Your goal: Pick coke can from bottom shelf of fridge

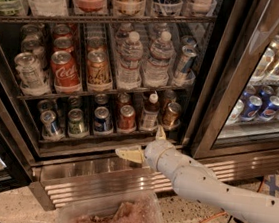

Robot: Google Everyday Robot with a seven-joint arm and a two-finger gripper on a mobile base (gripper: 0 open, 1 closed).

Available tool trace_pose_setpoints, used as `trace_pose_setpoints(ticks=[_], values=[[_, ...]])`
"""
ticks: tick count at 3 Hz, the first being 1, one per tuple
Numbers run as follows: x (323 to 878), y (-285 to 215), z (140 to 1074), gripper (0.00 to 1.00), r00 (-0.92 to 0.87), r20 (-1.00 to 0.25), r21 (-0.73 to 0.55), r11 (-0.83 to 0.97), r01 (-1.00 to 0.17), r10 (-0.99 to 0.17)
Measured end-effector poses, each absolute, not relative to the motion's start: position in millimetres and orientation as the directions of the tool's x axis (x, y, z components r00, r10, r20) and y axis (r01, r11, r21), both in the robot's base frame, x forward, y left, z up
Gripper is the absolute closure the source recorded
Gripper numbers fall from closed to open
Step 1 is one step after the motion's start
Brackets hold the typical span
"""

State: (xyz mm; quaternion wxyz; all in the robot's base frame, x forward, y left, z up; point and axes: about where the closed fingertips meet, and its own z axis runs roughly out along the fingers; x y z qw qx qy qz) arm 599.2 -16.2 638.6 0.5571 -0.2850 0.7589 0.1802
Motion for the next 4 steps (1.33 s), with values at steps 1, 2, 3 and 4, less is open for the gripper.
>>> trace_pose_setpoints(ticks=[1, 2, 3, 4], values=[[599.2, -16.2, 638.6, 0.0, -0.217, -0.948, -0.044, 0.773, -0.633, -0.232], [601.5, -9.2, 627.8, 0.0, -0.221, -0.953, -0.018, 0.771, -0.637, -0.205], [599.6, -2.5, 605.0, 0.0, -0.237, -0.956, 0.021, 0.769, -0.639, -0.172], [598.6, 2.1, 585.3, 0.0, -0.241, -0.96, 0.04, 0.78, -0.624, -0.144]])
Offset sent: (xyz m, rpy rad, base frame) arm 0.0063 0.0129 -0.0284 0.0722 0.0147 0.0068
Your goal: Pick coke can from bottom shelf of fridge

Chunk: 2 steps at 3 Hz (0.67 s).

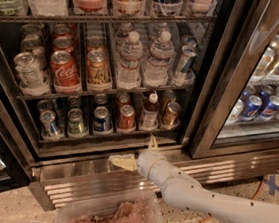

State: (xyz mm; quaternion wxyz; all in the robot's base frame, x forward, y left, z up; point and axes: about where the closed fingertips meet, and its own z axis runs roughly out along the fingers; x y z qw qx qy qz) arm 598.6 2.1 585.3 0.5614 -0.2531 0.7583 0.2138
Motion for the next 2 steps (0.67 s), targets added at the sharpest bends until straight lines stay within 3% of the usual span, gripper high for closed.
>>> trace_pose_setpoints(ticks=[1, 2], values=[[600.1, 11.0, 575.4, 0.0, -0.212, -0.968, 0.023, 0.798, -0.602, -0.132], [604.2, 24.6, 573.4, 0.1, -0.164, -0.979, -0.005, 0.816, -0.578, -0.122]])
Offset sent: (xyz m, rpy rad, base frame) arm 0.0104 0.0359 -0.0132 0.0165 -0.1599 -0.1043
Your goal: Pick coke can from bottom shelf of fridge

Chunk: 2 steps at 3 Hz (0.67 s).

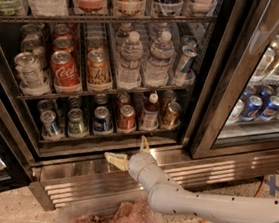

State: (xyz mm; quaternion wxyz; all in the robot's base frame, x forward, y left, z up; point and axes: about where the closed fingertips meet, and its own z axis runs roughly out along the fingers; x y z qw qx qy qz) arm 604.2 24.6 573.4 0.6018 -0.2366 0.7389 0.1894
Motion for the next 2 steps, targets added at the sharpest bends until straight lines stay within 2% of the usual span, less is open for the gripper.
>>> trace_pose_setpoints(ticks=[2], values=[[612.5, 37.2, 577.9, 0.3, -0.079, -0.986, -0.082, 0.837, -0.541, -0.148]])
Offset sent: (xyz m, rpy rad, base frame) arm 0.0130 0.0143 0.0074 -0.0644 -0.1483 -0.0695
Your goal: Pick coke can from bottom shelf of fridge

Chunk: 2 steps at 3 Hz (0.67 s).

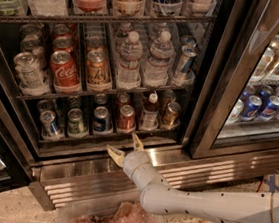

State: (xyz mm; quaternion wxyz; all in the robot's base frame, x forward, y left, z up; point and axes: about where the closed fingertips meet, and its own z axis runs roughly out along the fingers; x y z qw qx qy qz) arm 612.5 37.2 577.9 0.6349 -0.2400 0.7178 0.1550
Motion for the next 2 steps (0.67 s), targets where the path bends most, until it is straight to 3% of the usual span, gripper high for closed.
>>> trace_pose_setpoints(ticks=[2], values=[[628.1, 12.2, 585.2, 0.34, -0.03, -0.984, -0.145, 0.887, -0.437, -0.176]])
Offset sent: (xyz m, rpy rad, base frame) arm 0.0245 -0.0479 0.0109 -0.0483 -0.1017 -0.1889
